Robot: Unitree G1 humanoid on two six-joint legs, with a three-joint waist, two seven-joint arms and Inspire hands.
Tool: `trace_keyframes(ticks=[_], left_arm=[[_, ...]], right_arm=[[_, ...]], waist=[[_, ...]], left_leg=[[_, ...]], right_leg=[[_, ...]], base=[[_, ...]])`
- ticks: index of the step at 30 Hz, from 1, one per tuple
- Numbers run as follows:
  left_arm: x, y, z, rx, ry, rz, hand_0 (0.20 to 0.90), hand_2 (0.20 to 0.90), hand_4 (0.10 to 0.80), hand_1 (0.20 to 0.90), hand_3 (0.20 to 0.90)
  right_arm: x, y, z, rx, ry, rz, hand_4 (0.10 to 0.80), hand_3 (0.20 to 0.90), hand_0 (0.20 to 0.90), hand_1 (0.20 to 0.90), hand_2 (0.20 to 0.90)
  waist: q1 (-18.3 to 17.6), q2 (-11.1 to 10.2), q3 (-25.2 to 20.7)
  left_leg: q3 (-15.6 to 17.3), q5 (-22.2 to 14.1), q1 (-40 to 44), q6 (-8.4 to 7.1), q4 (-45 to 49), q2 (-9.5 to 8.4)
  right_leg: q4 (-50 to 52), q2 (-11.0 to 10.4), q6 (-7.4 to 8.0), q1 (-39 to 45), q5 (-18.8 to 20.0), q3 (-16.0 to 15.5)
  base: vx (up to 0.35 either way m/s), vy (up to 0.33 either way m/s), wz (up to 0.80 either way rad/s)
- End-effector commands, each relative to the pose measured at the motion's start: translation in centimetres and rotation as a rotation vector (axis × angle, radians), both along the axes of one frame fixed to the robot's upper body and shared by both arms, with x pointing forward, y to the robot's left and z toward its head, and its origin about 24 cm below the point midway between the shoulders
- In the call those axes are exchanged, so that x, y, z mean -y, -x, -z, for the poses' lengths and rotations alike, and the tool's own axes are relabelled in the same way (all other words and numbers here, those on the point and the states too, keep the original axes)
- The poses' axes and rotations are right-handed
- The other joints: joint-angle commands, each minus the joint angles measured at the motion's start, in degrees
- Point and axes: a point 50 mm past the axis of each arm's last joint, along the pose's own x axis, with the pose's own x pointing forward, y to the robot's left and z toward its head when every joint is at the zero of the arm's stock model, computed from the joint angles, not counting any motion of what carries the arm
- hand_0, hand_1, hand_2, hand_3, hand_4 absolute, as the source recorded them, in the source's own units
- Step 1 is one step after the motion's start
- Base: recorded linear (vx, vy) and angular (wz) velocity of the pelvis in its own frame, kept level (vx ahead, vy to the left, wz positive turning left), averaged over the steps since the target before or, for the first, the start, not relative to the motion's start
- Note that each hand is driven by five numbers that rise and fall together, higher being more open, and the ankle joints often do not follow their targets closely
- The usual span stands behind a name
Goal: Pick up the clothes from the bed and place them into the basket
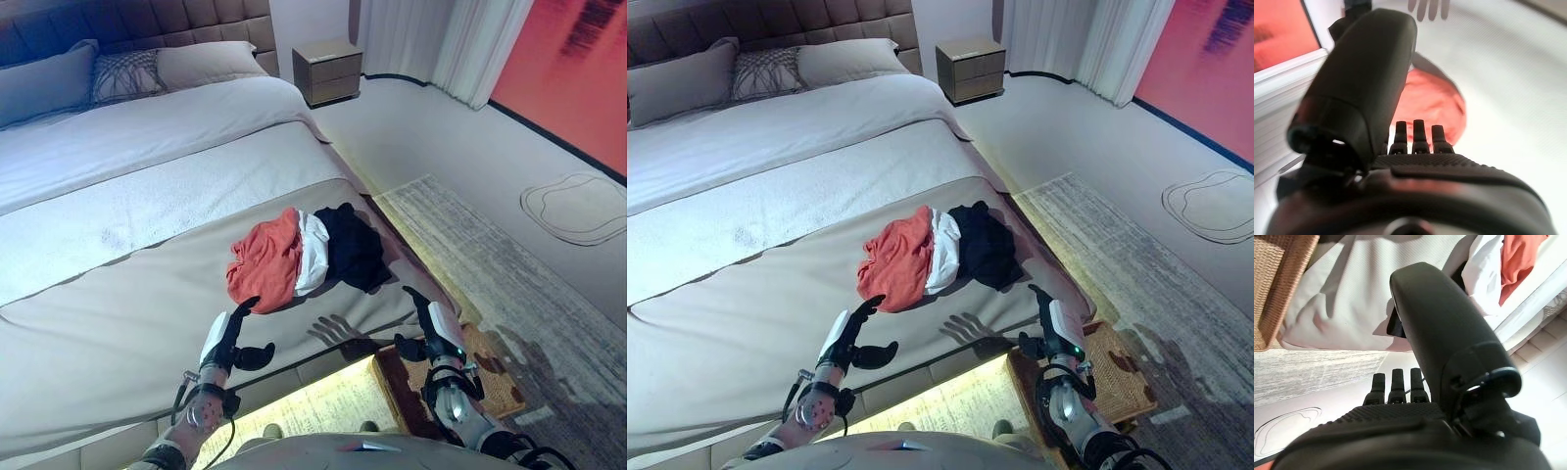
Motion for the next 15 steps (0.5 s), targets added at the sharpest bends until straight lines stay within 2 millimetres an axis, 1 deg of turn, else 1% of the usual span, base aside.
trace_keyframes(ticks=[1,9,15], left_arm=[[-0.67,-4.1,-3.58,0.203,0.064,0.015,0.9,0.9,0.8,0.9,0.9],[-0.52,-3.93,-3.7,0.225,0.086,-0.009,0.9,0.9,0.8,0.9,0.9],[-0.78,-4.0,-3.87,0.237,0.085,-0.024,0.9,0.9,0.8,0.9,0.9]], right_arm=[[-1.32,-3.64,-3.03,0.218,0.003,-0.075,0.8,0.9,0.9,0.9,0.9],[-1.49,-3.5,-3.26,0.269,0.021,-0.051,0.8,0.9,0.9,0.9,0.9],[-1.74,-3.76,-3.68,0.293,-0.008,-0.061,0.8,0.9,0.9,0.9,0.9]], waist=[[0.1,-2.6,0.5],[0.0,-2.7,0.4],[0.1,-2.7,0.4]], left_leg=[[-1.1,-9.1,2.1,2.66,0.4,-3.27],[-1.1,-9.4,2.3,2.67,0.4,-3.25],[-1.2,-9.4,2.3,2.61,0.4,-3.3]], right_leg=[[2.2,-2.6,1.94,2.0,-5.2,-0.2],[1.9,-2.7,2.09,2.3,-5.1,-0.2],[1.8,-2.7,2.06,2.4,-5.2,-0.4]], base=[[0.0,0.0,0.0],[0.0,0.0,0.0],[0.0,0.0,0.0]])
